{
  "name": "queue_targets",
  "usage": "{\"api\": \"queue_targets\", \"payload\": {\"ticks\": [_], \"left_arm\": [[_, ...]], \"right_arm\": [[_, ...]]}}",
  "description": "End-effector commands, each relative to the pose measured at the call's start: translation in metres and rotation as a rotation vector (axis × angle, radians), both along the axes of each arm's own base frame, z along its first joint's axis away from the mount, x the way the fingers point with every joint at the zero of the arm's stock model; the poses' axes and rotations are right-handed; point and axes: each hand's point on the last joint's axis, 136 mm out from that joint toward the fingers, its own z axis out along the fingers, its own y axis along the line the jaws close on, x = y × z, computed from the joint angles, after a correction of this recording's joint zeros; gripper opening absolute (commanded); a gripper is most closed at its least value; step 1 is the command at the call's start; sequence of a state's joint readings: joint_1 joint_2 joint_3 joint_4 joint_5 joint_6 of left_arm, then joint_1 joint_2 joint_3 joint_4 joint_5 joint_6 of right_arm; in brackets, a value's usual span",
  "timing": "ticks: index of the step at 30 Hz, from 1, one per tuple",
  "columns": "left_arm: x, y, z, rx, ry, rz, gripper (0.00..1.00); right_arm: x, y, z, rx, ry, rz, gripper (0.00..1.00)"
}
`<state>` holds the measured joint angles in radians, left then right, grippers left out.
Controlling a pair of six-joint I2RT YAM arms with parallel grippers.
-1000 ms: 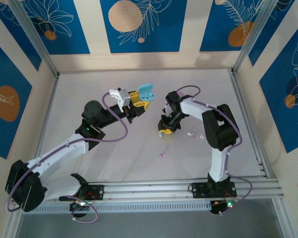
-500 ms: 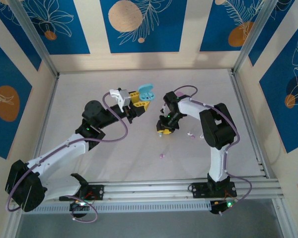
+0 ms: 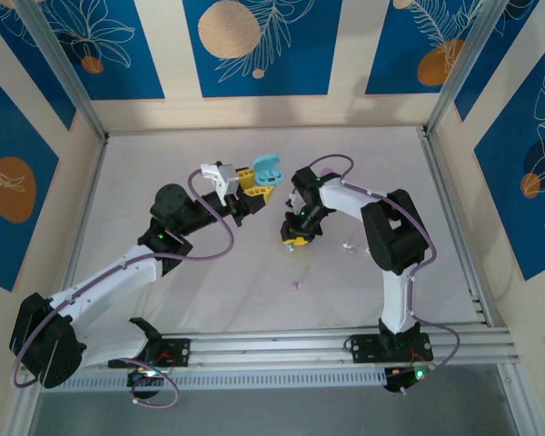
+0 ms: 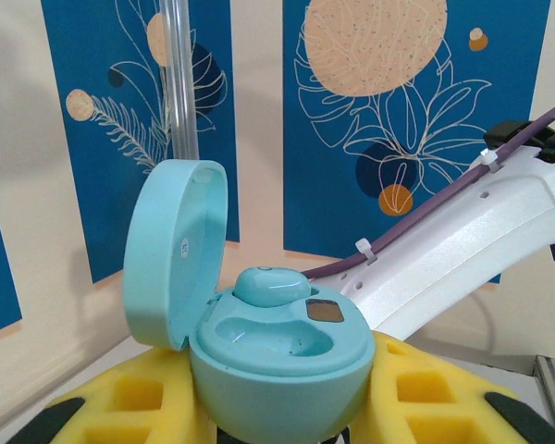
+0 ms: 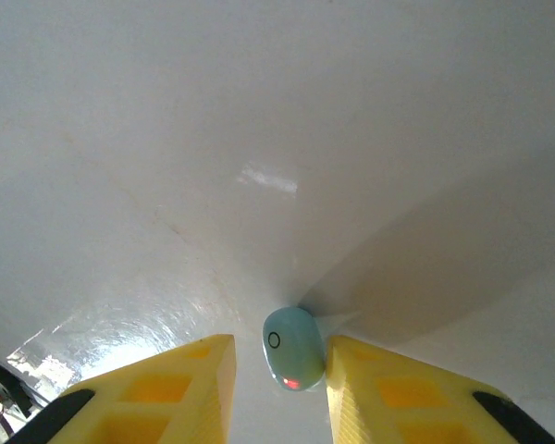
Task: Insert wireless bluetooth earbuds into charging case
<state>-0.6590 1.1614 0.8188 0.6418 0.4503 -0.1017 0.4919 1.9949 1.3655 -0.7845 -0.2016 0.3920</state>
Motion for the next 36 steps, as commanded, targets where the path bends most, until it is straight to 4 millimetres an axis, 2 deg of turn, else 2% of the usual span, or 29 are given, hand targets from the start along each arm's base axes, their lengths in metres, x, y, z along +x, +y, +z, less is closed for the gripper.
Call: {"api": "queue_targets", "payload": {"ticks": [1, 13, 21, 27, 36], "left_arm": [[-0.006, 0.001, 0.003, -0.007, -0.021, 0.001, 0.24], [-0.006, 0.0, 0.002, -0.005, -0.021, 0.0, 0.24], [-0.006, 0.002, 0.003, -0.008, -0.023, 0.005, 0.24], [-0.007, 0.003, 0.005, -0.012, -0.027, 0.01, 0.24], [-0.007, 0.004, 0.006, -0.013, -0.028, 0.01, 0.24]], "right_arm": [[-0.004, 0.006, 0.003, 0.008, 0.022, 0.03, 0.32], [-0.011, 0.017, 0.013, 0.031, 0.035, 0.068, 0.32], [-0.003, 0.012, 0.018, -0.023, -0.012, 0.072, 0.33], [-0.004, 0.005, 0.007, -0.128, -0.03, 0.132, 0.33], [-0.013, 0.013, -0.004, -0.191, -0.033, 0.235, 0.32]]}}
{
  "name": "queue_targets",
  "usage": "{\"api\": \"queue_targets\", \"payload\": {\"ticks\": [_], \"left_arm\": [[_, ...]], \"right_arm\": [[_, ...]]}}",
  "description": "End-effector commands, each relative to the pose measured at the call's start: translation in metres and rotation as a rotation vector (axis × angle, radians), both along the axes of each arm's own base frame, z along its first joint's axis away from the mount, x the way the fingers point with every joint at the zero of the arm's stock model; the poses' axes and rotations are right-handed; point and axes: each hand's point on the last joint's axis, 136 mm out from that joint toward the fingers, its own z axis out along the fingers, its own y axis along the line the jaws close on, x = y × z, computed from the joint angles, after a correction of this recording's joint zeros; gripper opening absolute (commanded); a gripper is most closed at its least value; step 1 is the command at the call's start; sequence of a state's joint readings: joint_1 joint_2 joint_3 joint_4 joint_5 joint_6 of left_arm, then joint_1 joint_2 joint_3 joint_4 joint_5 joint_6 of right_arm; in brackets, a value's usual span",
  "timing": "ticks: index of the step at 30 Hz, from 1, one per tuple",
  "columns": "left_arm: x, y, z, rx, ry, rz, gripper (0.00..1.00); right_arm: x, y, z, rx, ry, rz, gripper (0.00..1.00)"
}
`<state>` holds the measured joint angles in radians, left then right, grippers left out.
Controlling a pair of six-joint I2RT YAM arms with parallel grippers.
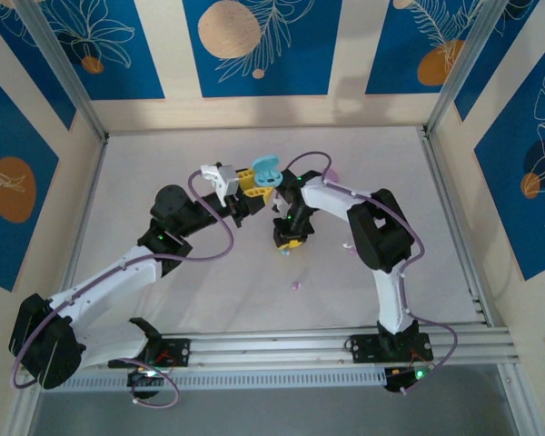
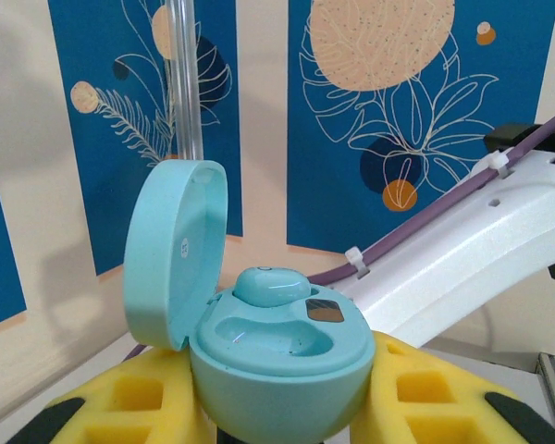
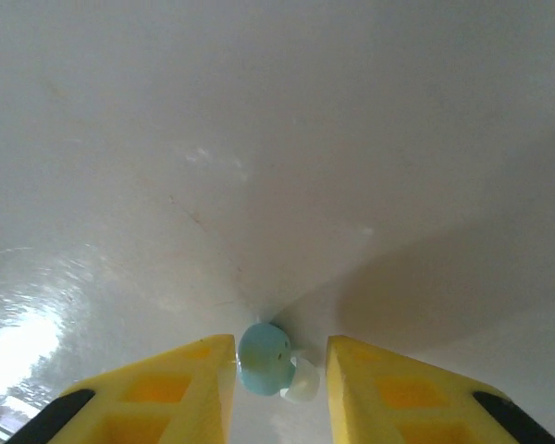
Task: Insert wireless bluetooth earbuds into charging case
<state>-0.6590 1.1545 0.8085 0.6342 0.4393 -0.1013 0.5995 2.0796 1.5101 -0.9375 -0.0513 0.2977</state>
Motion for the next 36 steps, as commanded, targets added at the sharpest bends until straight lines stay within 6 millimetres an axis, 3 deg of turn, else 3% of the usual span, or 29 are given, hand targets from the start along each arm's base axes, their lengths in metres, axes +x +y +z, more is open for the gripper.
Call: {"api": "queue_targets", "payload": {"ticks": [1, 36], "left_arm": [[-0.008, 0.002, 0.011, -0.02, -0.038, 0.0, 0.24], [-0.006, 0.001, 0.008, -0.024, -0.021, -0.004, 0.24]], "right_arm": [[-0.001, 0.0, 0.001, -0.035, -0.004, 0.048, 0.32], [-0.008, -0.004, -0.01, -0.175, -0.032, 0.149, 0.27]]}}
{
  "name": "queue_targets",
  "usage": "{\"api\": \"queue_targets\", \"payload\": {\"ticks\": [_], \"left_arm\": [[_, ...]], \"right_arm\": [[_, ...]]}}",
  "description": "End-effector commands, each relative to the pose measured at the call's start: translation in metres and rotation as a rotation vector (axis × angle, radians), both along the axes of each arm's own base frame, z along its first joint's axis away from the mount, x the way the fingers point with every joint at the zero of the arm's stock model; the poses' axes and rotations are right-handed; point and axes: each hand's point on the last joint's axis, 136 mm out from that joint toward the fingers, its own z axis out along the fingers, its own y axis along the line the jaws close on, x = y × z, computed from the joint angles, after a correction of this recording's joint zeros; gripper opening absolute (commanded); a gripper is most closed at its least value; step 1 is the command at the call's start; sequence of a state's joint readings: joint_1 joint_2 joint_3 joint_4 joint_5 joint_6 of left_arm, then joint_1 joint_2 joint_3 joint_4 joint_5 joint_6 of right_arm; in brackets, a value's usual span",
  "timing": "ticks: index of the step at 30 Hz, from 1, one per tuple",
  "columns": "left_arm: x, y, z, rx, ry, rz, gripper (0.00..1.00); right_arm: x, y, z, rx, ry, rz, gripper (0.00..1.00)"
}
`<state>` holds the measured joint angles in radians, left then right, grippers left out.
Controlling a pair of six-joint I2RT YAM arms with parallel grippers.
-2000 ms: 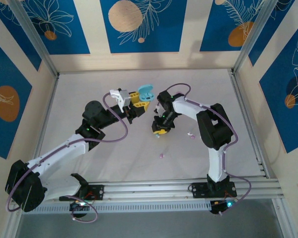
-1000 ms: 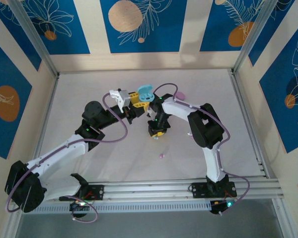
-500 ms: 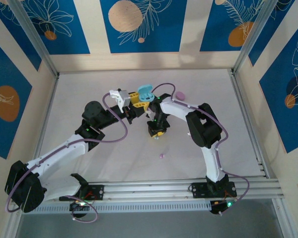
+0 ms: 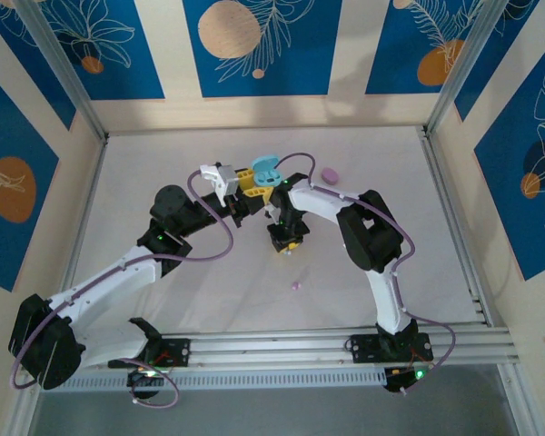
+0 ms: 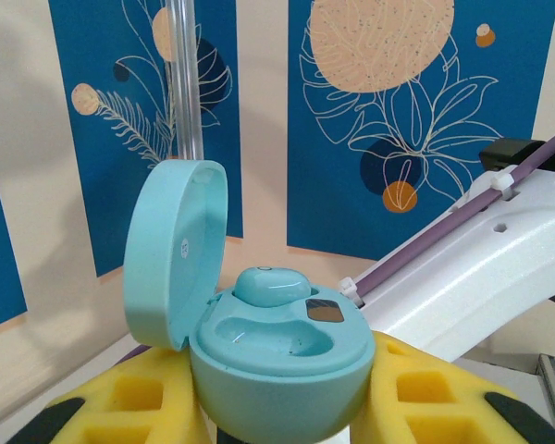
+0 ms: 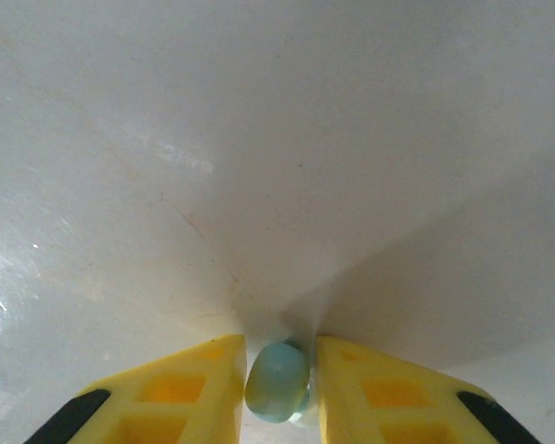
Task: Insert wireless bluetooth earbuds into charging case
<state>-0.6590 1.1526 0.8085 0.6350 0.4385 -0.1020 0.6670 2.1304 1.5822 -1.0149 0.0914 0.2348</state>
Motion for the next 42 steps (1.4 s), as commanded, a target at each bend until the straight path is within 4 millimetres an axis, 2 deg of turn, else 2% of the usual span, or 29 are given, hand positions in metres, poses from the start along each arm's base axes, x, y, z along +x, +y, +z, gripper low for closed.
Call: {"api": "queue_targets", "payload": {"ticks": [1, 6, 11, 16, 22, 28, 32, 37, 42], "left_arm": [[-0.005, 0.0, 0.007, -0.022, -0.02, -0.003, 0.24], [-0.005, 0.001, 0.008, -0.017, -0.023, 0.003, 0.24], [-0.005, 0.001, 0.006, -0.011, -0.017, 0.007, 0.24], [-0.002, -0.001, 0.004, -0.008, -0.012, 0.006, 0.24], [0.006, -0.007, -0.007, 0.002, 0.001, 0.005, 0.24], [0.013, -0.015, -0.019, 0.009, 0.022, -0.007, 0.24], [0.015, -0.02, -0.026, 0.014, 0.023, -0.021, 0.24], [0.017, -0.025, -0.034, 0.02, 0.013, -0.033, 0.24], [0.018, -0.031, -0.039, 0.045, 0.006, -0.039, 0.24]], "right_arm": [[-0.003, -0.004, -0.003, -0.038, 0.011, 0.007, 0.26], [0.005, -0.004, 0.01, -0.001, -0.023, -0.044, 0.24], [0.019, -0.01, 0.04, 0.111, -0.067, -0.146, 0.23], [0.036, -0.024, 0.096, 0.377, -0.09, -0.327, 0.23], [0.05, -0.052, 0.193, 0.72, -0.161, -0.464, 0.23], [0.044, -0.068, 0.275, 0.922, -0.25, -0.46, 0.23], [0.033, -0.065, 0.316, 1.004, -0.296, -0.417, 0.23], [0.018, -0.052, 0.354, 1.098, -0.332, -0.336, 0.23], [0.005, -0.028, 0.367, 1.12, -0.32, -0.226, 0.23]]}}
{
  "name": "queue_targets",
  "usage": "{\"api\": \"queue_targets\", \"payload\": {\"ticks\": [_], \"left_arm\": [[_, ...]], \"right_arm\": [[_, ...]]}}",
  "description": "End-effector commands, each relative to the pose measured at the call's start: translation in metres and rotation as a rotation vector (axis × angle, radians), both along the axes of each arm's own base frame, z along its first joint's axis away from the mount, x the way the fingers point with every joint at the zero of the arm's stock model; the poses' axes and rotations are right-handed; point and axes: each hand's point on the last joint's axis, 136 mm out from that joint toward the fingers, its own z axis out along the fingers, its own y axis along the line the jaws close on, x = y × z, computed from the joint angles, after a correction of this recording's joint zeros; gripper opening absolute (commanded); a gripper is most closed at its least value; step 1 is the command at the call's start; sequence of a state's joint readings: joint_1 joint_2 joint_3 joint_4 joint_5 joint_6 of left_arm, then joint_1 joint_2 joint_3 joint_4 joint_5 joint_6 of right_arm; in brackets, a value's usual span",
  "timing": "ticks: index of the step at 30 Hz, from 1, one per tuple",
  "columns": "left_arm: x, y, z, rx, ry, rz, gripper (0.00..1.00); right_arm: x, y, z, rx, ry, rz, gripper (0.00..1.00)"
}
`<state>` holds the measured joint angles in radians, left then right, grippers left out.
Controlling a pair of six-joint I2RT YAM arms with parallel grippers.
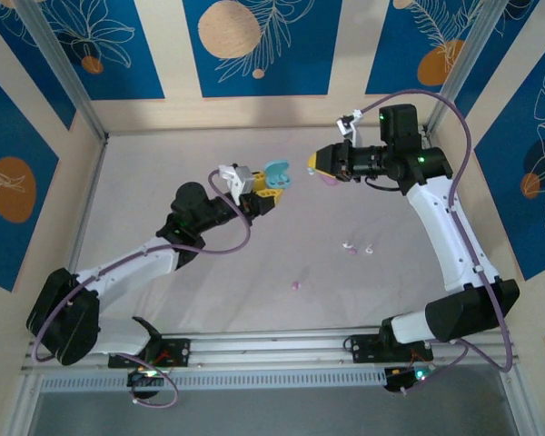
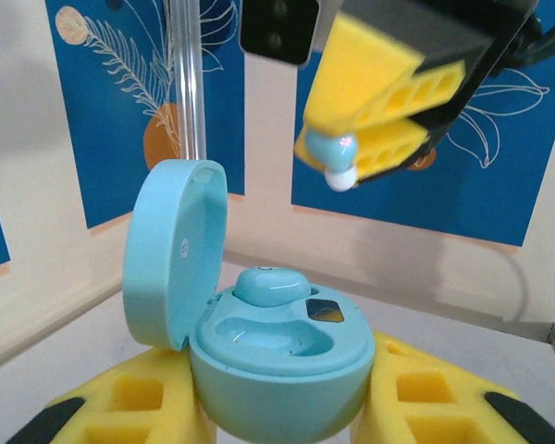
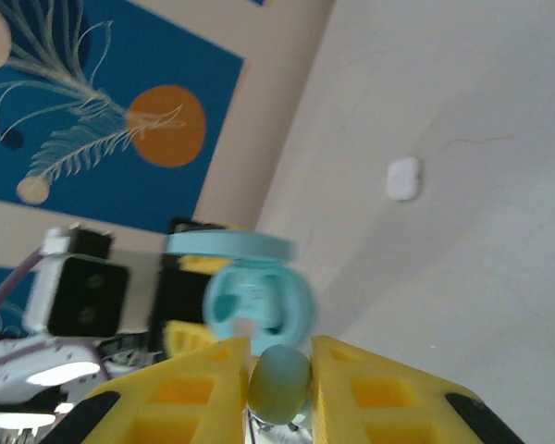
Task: Insert wireless bluetooth earbuds into charging case
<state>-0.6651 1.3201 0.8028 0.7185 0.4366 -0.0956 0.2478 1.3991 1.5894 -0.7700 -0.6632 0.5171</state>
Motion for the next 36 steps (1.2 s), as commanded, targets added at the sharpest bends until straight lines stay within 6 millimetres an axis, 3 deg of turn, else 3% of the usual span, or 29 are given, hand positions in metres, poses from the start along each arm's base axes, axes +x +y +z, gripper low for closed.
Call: {"api": "queue_targets", "payload": {"ticks": [1, 15, 36], "left_arm": [[-0.01, -0.008, 0.008, -0.007, -0.059, -0.039, 0.24], [-0.01, -0.011, 0.011, 0.002, -0.07, -0.035, 0.24], [-0.015, -0.01, 0.018, -0.016, -0.076, -0.039, 0.24]], "right_arm": [[-0.014, 0.017, 0.017, 0.031, -0.025, 0.087, 0.23], [-0.022, 0.058, 0.005, -0.036, -0.032, 0.179, 0.24], [-0.021, 0.069, -0.025, -0.172, -0.03, 0.16, 0.24]]}}
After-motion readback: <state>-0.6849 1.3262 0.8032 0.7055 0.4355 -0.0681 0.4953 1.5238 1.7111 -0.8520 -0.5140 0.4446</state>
